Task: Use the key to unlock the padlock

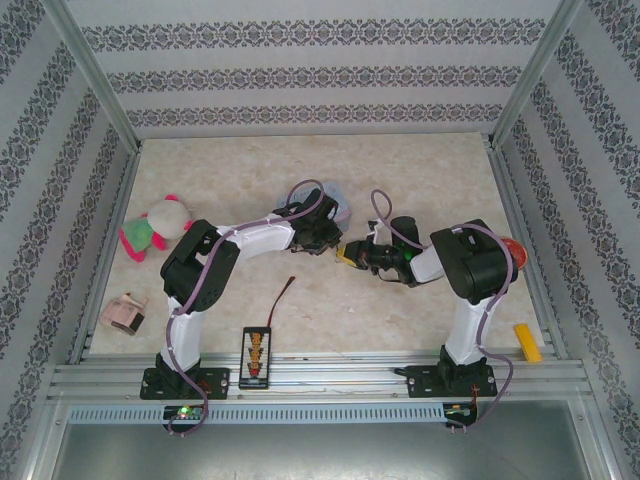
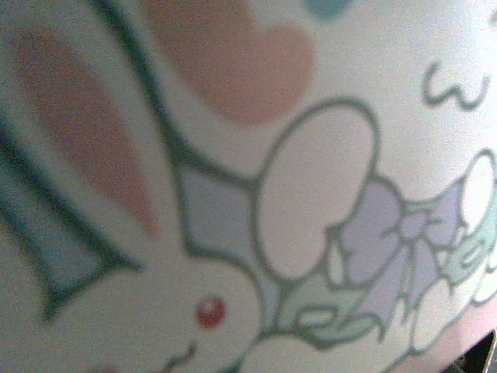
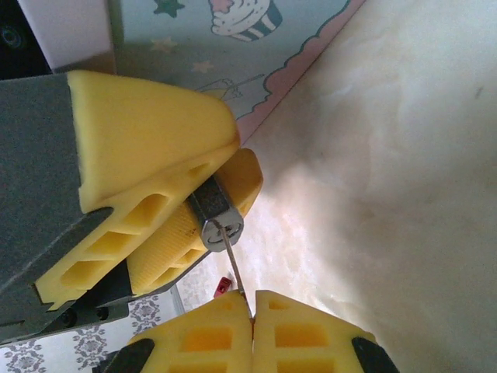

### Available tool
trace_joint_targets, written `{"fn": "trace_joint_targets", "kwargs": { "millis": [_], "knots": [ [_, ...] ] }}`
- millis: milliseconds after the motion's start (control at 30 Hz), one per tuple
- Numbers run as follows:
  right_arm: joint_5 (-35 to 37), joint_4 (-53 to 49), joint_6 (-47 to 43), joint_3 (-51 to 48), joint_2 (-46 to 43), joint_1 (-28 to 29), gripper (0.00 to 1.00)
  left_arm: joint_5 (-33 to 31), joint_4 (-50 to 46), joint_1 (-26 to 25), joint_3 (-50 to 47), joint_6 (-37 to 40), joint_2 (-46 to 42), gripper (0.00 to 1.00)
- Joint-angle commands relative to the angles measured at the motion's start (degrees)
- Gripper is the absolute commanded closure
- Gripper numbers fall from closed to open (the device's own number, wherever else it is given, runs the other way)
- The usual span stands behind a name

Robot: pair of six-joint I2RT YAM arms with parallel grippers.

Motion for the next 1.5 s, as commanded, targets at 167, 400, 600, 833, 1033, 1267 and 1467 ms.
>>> {"fn": "trace_joint_targets", "kwargs": {
  "millis": [167, 400, 600, 833, 1033, 1267, 1467],
  "knots": [
    [11.09, 4.47, -0.88, 5.39, -0.77, -4.31, 0.9, 14.44, -9.27, -3.64, -1.09, -0.85, 0.5, 0.96],
    [11.24, 3.16, -2.19, 7.87, -0.69, -2.64, 0.98, 14.8, -9.11, -3.66, -0.82, -0.86, 0.63, 0.96],
    [13.31, 3.54, -2.58, 5.91, -1.33, -0.23, 1.0, 15.08, -7.74, -3.66, -0.99, -1.79, 0.63, 0.96],
    [23.2, 8.4, -0.38, -0.81, -4.81, 4.9, 1.0, 14.82, -5.42, -3.66, -2.03, -4.08, 0.56, 0.96],
    [29.81, 9.3, -1.21, -1.28, -7.34, 8.4, 1.0, 14.79, -5.38, -3.66, -1.84, -3.84, 0.28, 0.96],
    [30.15, 9.56, -0.56, -0.38, -7.11, 8.65, 1.0, 14.64, -4.88, -3.66, -2.23, -3.66, -0.16, 0.96],
    [30.17, 10.08, 0.27, -1.45, -7.19, 9.02, 0.94, 14.35, -3.01, -3.67, -2.6, -3.75, -0.25, 0.73]
  ]
}}
